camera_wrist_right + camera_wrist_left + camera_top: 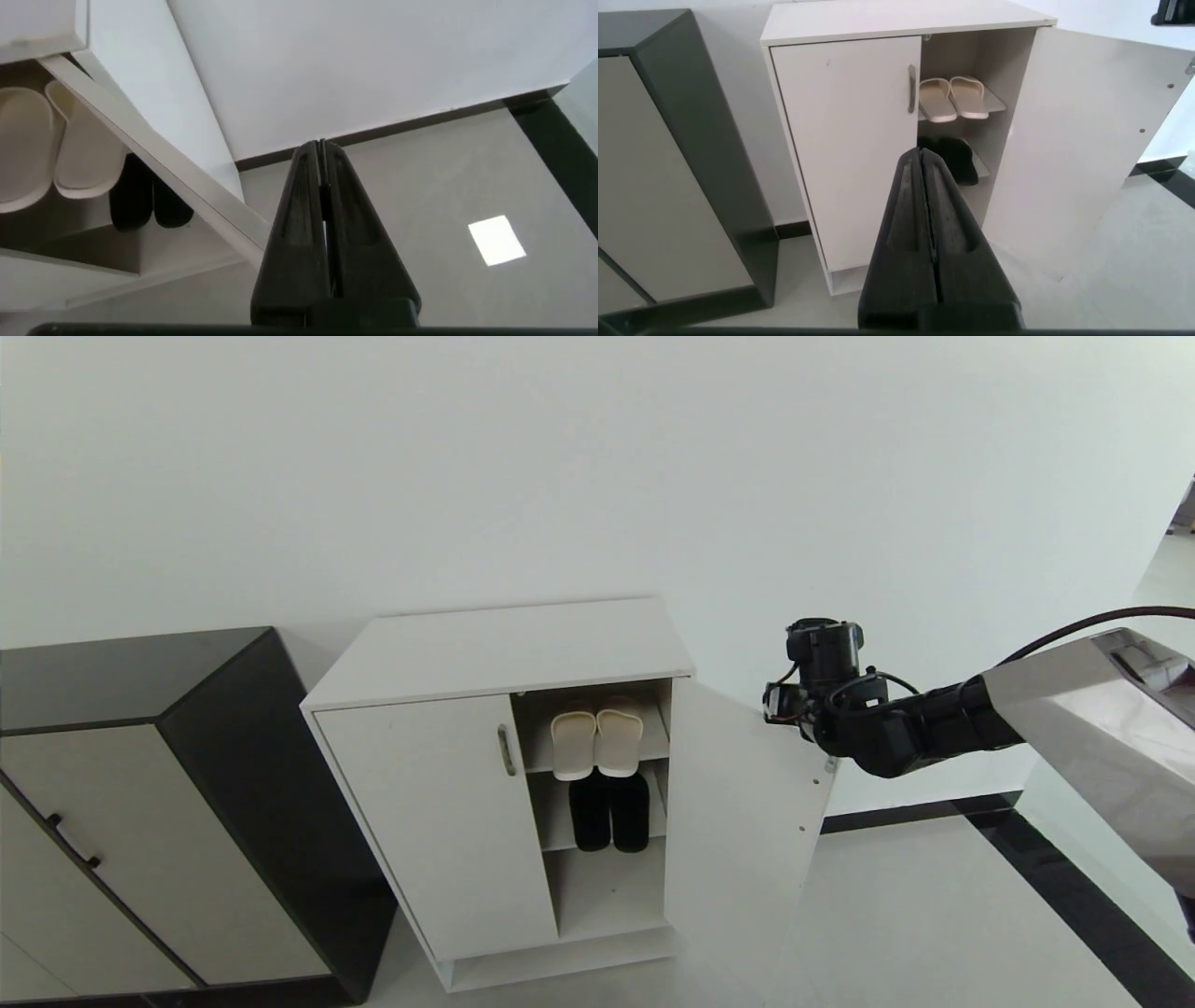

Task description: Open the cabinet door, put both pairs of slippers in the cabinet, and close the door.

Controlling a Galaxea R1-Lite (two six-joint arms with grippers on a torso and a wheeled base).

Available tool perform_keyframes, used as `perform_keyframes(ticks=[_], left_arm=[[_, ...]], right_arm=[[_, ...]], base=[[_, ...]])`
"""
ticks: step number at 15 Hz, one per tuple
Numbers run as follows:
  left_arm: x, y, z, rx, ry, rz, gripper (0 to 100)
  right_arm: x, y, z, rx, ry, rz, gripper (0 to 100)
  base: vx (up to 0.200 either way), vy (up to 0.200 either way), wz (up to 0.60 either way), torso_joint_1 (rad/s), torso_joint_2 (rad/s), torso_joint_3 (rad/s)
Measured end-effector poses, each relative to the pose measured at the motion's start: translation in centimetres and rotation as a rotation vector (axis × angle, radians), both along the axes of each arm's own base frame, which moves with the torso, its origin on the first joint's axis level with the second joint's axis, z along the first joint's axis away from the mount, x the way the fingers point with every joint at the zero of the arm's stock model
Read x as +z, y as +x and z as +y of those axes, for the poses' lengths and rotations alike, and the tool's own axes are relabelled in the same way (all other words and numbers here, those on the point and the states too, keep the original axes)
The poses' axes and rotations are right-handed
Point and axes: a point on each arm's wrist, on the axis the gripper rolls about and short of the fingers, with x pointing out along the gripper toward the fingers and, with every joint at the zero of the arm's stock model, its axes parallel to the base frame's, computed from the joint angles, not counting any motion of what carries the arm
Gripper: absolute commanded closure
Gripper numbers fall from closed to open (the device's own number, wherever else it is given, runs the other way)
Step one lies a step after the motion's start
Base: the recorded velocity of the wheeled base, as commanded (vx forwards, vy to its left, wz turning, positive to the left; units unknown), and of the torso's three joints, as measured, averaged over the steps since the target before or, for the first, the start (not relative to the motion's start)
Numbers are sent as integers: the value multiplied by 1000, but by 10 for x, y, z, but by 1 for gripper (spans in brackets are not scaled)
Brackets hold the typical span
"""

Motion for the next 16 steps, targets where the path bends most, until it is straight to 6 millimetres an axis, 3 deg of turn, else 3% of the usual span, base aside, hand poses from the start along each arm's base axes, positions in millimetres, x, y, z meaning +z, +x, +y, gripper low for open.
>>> perform_keyframes(ticks=[8, 14, 16], left_arm=[[0, 0, 0, -1, 1, 0, 100], [0, 0, 0, -1, 0, 0, 100], [0, 0, 0, -1, 0, 0, 100]], right_arm=[[-23, -17, 8, 22, -29, 107, 100], [-15, -79, 57, 169, -17, 130, 100], [-11, -95, 64, 213, -6, 87, 100]], base=[[0, 0, 0, 0, 0, 0], [0, 0, 0, 0, 0, 0], [0, 0, 0, 0, 0, 0]])
